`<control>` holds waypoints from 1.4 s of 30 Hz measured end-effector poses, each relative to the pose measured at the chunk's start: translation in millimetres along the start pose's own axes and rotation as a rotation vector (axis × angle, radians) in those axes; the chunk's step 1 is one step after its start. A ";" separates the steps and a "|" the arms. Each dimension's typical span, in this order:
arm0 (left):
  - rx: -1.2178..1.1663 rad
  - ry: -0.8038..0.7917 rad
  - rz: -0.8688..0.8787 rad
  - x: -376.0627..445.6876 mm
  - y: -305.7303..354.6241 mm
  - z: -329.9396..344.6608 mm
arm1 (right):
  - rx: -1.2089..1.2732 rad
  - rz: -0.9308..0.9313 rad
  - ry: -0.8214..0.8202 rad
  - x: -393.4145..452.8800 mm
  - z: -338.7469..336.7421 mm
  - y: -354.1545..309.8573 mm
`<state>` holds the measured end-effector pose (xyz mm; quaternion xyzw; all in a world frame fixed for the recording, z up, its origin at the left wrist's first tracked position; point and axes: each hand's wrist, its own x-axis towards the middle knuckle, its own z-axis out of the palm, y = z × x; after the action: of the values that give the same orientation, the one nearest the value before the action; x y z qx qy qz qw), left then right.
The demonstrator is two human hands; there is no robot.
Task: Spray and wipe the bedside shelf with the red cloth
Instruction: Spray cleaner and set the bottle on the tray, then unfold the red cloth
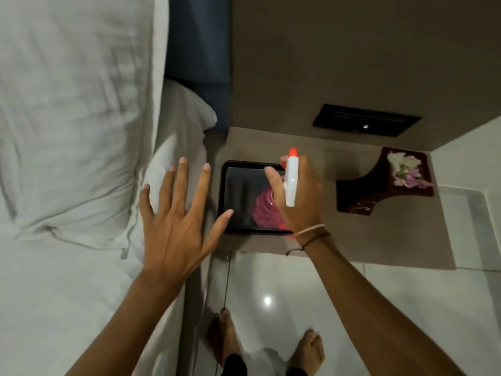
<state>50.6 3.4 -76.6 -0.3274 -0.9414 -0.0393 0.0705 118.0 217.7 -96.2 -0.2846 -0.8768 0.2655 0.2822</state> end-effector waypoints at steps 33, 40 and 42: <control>-0.976 -0.532 -0.549 62.6 176.4 165.4 | 0.512 0.994 -0.238 -33.2 30.5 176.2; -1.392 -0.656 -0.632 47.9 176.9 144.9 | 0.831 1.077 -0.177 -57.1 -7.0 172.7; -1.420 -0.741 -0.560 37.8 178.7 133.1 | 1.023 1.154 -0.151 -71.8 -21.5 172.2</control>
<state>118.2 182.4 -197.0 -0.0406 -0.7018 -0.5275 -0.4771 240.8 297.7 -213.7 -0.5118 -0.3750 0.7610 0.1352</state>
